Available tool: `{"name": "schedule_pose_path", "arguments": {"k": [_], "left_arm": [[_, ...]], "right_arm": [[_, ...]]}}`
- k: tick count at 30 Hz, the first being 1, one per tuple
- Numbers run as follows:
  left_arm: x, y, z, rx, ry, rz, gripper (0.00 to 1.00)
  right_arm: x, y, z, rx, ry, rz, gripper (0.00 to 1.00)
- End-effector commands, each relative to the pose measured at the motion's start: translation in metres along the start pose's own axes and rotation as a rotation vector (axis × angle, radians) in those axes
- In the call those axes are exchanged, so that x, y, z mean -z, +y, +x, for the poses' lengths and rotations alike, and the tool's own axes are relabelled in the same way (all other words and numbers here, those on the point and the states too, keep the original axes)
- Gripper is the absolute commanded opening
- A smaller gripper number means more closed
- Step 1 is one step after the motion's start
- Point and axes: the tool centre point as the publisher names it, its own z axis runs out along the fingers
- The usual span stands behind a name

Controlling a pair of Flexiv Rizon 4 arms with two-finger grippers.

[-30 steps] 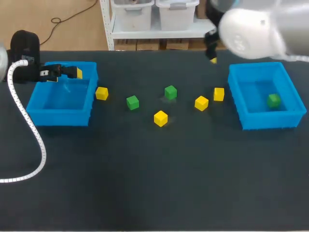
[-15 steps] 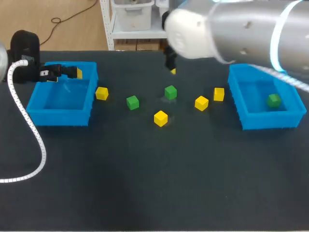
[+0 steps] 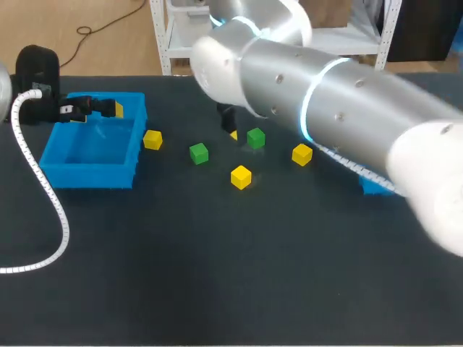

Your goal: Put the green cubes in the right bin and the yellow cubes in the left bin.

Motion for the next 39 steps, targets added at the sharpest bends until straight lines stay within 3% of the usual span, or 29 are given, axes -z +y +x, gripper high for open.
{"name": "schedule_pose_path", "arguments": {"k": [1, 10, 21, 22, 23, 24, 25, 26, 28, 34, 39], "left_arm": [[0.0, 0.001, 0.001, -0.001, -0.006, 0.007, 1.0], [0.0, 0.001, 0.001, -0.001, -0.006, 0.007, 1.0], [0.0, 0.001, 0.001, -0.001, -0.006, 0.007, 1.0], [0.0, 0.001, 0.001, -0.001, -0.006, 0.007, 1.0], [0.0, 0.001, 0.001, -0.001, -0.006, 0.007, 1.0], [0.0, 0.001, 0.001, -0.001, -0.006, 0.007, 1.0], [0.0, 0.001, 0.001, -0.001, -0.006, 0.007, 1.0], [0.0, 0.001, 0.001, -0.001, -0.006, 0.007, 1.0], [0.0, 0.001, 0.001, -0.001, -0.006, 0.007, 1.0], [0.0, 0.001, 0.001, -0.001, -0.006, 0.007, 1.0], [0.0, 0.001, 0.001, -0.001, -0.006, 0.007, 1.0]], "right_arm": [[-0.002, -0.012, -0.005, -0.01, 0.142, -0.017, 1.0], [-0.007, -0.02, 0.01, -0.051, 0.157, -0.024, 1.0], [-0.023, -0.005, 0.005, -0.027, 0.179, -0.053, 1.0], [-0.024, -0.005, 0.005, -0.027, 0.181, -0.055, 0.97], [-0.024, -0.004, 0.005, -0.027, 0.183, -0.055, 0.83], [-0.025, -0.004, 0.006, -0.027, 0.184, -0.056, 0.53], [-0.026, -0.004, 0.006, -0.029, 0.187, -0.057, 0.39], [-0.026, -0.004, 0.006, -0.03, 0.188, -0.058, 0.31], [-0.027, -0.005, 0.006, -0.037, 0.192, -0.06, 0.0], [-0.017, -0.011, 0.007, -0.047, 0.174, -0.061, 0.0], [0.025, -0.034, 0.016, -0.111, 0.092, -0.015, 0.0]]}}
